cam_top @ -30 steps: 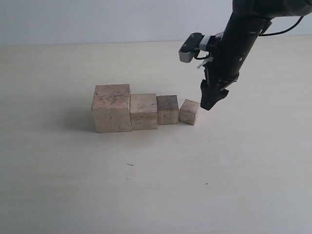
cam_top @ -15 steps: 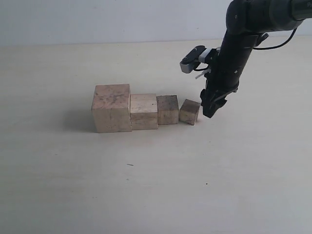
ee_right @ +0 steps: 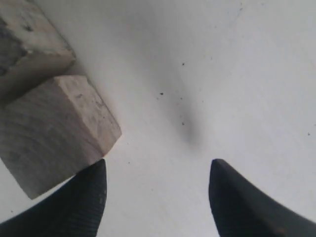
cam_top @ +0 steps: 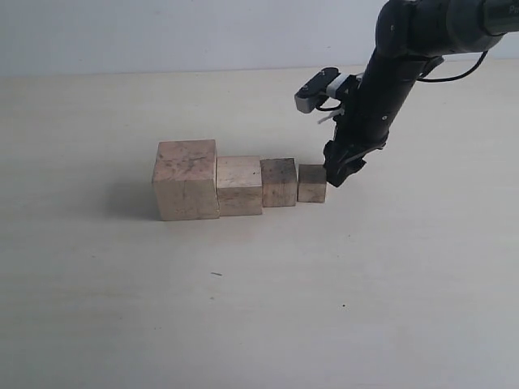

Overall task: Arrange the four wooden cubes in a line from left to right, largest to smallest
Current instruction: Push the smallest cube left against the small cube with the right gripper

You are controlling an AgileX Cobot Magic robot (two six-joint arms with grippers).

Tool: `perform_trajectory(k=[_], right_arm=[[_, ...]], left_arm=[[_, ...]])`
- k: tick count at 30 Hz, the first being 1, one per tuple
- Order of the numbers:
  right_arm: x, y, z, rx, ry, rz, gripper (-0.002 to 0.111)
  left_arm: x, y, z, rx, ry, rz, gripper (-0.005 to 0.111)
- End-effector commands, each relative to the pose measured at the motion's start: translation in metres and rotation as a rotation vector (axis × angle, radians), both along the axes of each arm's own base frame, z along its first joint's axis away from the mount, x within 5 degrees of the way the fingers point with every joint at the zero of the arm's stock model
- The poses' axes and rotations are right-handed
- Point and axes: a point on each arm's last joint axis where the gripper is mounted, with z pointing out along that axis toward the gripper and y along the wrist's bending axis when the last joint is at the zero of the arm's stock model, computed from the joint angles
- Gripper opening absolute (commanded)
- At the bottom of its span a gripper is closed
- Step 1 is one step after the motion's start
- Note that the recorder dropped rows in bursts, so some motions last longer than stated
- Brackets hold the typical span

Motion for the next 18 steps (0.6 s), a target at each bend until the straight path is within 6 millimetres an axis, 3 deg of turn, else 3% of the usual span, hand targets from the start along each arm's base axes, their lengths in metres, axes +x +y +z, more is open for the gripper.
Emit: perform_trajectory(k=[1, 18], right_arm=[[-0.0015, 0.0044, 0.0008, 0.040, 0.012, -0.028, 0.059], [-0.0051, 0.0069, 0.0013, 0.065, 0.054, -0.045, 0.059]], left_arm=[[0.0000, -0.0005, 0.0003, -0.006, -0.016, -0.007, 0.000], [0.0000, -0.0005, 0.0003, -0.006, -0.016, -0.007, 0.000]])
